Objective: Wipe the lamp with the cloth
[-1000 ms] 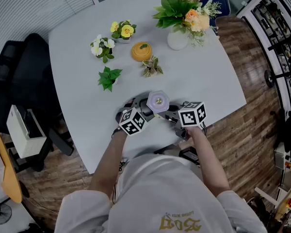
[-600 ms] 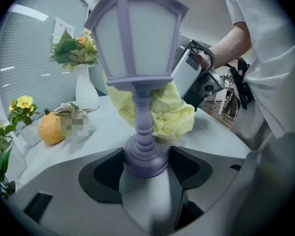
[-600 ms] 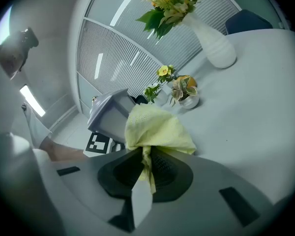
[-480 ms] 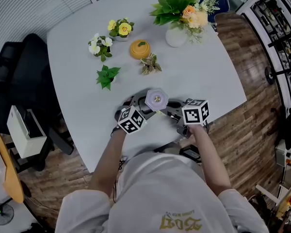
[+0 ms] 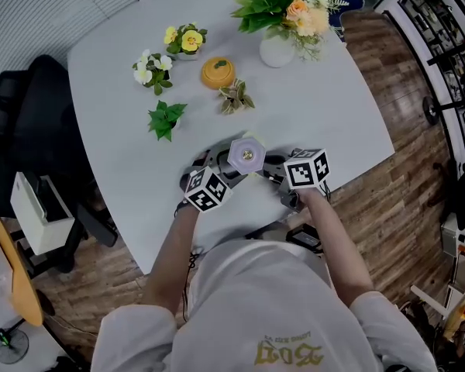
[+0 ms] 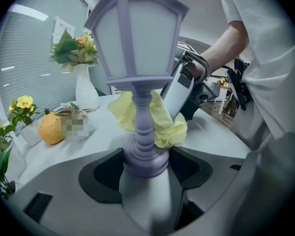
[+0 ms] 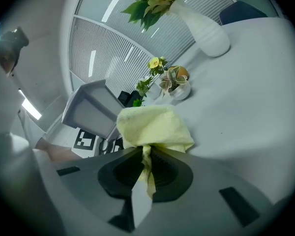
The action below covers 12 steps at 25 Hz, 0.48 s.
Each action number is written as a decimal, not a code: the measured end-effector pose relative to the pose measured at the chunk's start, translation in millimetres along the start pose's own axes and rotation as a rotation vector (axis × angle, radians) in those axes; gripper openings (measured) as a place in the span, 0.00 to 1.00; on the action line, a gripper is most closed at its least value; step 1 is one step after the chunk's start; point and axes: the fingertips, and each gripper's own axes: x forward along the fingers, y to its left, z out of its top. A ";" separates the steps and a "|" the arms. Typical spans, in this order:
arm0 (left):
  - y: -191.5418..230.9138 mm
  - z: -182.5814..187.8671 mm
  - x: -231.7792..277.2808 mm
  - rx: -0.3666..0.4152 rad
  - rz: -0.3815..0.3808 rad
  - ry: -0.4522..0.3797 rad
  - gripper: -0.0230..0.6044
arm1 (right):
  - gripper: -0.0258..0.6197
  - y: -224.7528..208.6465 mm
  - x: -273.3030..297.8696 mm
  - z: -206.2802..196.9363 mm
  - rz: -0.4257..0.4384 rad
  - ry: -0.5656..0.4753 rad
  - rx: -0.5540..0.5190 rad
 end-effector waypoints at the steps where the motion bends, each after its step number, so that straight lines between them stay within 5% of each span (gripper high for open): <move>1: 0.0 0.3 0.3 0.000 -0.001 -0.001 0.52 | 0.11 -0.8 -0.3 -0.1 0.001 -0.001 0.002; 12: 0.2 0.0 0.1 0.003 0.002 -0.004 0.52 | 0.11 15.4 -15.5 18.9 0.107 -0.103 0.008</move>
